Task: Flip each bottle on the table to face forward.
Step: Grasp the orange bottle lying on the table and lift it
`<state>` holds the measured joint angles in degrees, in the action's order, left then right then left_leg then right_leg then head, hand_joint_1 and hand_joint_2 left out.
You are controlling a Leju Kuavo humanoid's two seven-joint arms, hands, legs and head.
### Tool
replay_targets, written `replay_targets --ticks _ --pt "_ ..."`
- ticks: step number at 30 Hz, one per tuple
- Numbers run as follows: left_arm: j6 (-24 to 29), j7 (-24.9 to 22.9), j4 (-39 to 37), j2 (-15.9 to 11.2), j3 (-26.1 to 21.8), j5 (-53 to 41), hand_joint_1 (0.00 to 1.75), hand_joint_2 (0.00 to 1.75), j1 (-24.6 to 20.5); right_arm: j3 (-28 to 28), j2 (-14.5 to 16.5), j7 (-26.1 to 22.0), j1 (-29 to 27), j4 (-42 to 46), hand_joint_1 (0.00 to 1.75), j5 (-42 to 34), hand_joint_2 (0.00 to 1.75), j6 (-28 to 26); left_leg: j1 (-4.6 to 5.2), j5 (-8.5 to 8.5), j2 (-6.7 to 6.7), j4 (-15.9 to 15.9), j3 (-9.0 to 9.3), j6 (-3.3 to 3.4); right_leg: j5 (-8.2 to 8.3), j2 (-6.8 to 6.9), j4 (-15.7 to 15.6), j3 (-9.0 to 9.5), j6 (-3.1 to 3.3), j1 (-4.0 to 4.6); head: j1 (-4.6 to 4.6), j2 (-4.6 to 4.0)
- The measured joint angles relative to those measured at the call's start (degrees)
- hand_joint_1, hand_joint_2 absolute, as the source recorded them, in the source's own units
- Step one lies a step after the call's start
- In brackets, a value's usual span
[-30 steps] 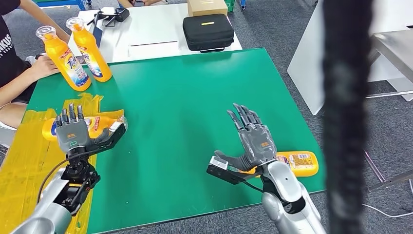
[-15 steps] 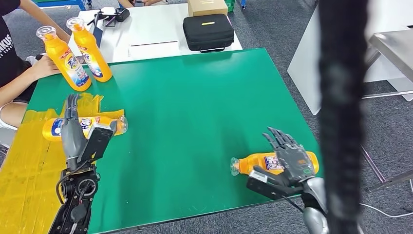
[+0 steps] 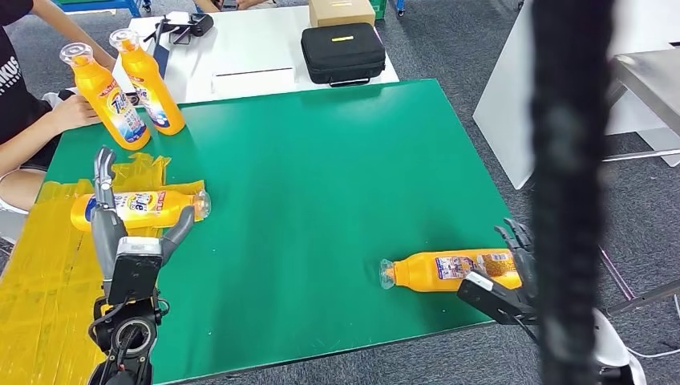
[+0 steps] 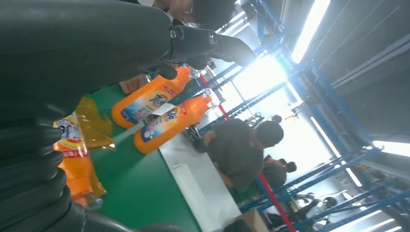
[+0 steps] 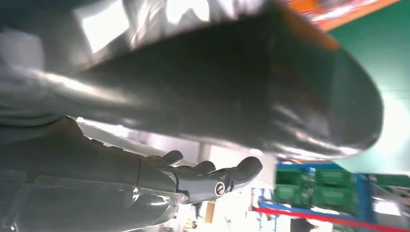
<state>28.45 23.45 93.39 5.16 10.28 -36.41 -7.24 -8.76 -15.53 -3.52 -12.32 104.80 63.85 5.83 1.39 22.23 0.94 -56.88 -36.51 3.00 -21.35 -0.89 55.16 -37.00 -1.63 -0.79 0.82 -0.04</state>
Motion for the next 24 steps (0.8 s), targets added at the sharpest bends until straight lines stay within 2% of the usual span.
replay_targets --ticks 9,20,24 --pt "-1.05 1.43 2.40 0.17 0.80 3.05 0.00 1.75 0.56 -1.92 1.36 0.23 1.71 -4.10 0.00 2.15 0.00 0.97 -0.01 -0.01 -0.03 0.00 0.03 -0.01 0.01 -0.01 0.00 0.02 0.00 0.01 0.00 0.00" --pt "-2.00 1.45 2.47 1.08 1.90 3.96 0.00 1.75 -0.47 0.97 3.50 0.41 6.20 -11.36 0.00 5.39 0.00 0.81 -0.01 -0.04 0.00 0.00 0.04 0.02 0.01 0.00 0.00 0.05 -0.01 0.01 -0.01 0.00" --pt "-1.99 1.34 2.47 1.10 2.01 4.12 0.00 1.75 -0.73 1.86 3.81 0.86 6.89 -12.87 0.00 7.00 1.75 0.45 -0.01 -0.02 -0.01 0.00 0.03 0.01 0.00 0.00 0.00 0.05 -0.01 0.01 0.00 0.00"
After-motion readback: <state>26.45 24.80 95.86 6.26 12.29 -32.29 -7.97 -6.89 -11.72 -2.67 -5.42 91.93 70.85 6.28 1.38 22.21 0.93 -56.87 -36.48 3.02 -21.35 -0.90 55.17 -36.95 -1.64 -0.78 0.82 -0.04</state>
